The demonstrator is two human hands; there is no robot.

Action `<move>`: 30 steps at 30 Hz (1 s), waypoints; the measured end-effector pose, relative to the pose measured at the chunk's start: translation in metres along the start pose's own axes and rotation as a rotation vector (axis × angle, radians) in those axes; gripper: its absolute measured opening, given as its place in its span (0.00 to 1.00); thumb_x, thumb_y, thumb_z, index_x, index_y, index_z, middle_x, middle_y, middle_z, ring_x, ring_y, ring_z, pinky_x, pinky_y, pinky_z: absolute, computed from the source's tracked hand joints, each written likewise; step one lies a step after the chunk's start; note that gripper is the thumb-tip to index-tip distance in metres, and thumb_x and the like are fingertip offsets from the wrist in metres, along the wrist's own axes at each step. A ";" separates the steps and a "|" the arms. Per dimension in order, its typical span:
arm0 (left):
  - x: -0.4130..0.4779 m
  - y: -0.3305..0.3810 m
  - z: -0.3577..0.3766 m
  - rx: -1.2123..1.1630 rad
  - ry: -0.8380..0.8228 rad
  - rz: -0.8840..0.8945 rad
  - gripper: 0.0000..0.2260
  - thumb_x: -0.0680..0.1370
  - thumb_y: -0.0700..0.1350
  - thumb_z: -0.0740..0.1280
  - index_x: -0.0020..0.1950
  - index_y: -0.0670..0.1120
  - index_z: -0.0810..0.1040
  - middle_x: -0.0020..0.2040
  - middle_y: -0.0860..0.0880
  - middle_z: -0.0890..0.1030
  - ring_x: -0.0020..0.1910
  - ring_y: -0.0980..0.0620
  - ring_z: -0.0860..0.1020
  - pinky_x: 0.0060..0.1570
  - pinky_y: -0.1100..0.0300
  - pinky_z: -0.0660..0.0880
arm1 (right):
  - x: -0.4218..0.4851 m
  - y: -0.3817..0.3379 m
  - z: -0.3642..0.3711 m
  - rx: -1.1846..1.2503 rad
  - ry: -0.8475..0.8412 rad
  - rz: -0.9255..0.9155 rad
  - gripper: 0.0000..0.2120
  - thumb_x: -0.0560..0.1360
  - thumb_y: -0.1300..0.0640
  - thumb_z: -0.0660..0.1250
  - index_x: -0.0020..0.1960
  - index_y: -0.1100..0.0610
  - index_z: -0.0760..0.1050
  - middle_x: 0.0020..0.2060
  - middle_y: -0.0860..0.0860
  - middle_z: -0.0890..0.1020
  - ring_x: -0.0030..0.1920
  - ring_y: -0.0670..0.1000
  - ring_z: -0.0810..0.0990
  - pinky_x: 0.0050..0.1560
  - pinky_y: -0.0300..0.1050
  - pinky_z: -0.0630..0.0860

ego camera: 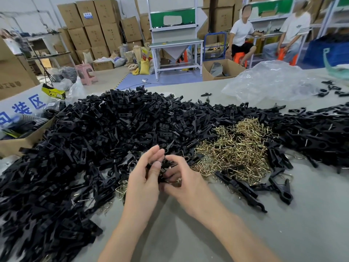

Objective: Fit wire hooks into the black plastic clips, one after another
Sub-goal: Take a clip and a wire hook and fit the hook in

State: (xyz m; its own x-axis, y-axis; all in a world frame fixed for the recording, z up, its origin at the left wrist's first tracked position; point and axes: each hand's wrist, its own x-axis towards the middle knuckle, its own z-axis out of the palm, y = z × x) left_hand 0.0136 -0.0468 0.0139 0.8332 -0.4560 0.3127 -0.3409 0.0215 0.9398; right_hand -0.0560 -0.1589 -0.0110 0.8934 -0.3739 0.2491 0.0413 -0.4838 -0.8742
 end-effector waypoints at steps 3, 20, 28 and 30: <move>-0.002 -0.002 0.001 -0.096 -0.017 -0.065 0.17 0.84 0.39 0.61 0.64 0.60 0.76 0.61 0.59 0.82 0.62 0.56 0.79 0.64 0.51 0.74 | -0.003 0.000 0.004 -0.148 -0.025 -0.074 0.33 0.76 0.54 0.73 0.69 0.31 0.58 0.44 0.36 0.77 0.48 0.38 0.76 0.47 0.34 0.73; 0.002 0.002 -0.003 -0.463 -0.010 -0.306 0.14 0.83 0.36 0.59 0.66 0.47 0.76 0.42 0.50 0.84 0.42 0.54 0.83 0.43 0.65 0.80 | 0.008 -0.003 -0.017 0.600 0.091 0.180 0.14 0.81 0.61 0.67 0.59 0.44 0.80 0.51 0.44 0.85 0.49 0.45 0.84 0.49 0.45 0.83; 0.002 0.001 -0.001 -0.420 -0.044 -0.287 0.13 0.74 0.48 0.68 0.57 0.53 0.84 0.42 0.52 0.84 0.41 0.55 0.82 0.42 0.63 0.80 | 0.008 -0.004 -0.019 0.614 0.102 0.183 0.17 0.80 0.58 0.70 0.64 0.42 0.78 0.53 0.48 0.85 0.48 0.47 0.85 0.48 0.44 0.83; 0.002 -0.001 -0.001 -0.412 -0.055 -0.292 0.16 0.73 0.50 0.69 0.60 0.54 0.83 0.40 0.50 0.82 0.40 0.56 0.81 0.41 0.63 0.79 | 0.008 -0.003 -0.019 0.600 0.098 0.174 0.17 0.79 0.58 0.70 0.64 0.41 0.78 0.51 0.46 0.85 0.47 0.46 0.85 0.49 0.45 0.83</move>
State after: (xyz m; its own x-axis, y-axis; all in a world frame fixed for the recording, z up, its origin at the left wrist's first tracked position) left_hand 0.0161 -0.0470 0.0136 0.8403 -0.5411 0.0320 0.1119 0.2309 0.9665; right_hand -0.0576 -0.1749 0.0016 0.8655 -0.4919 0.0940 0.1680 0.1083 -0.9798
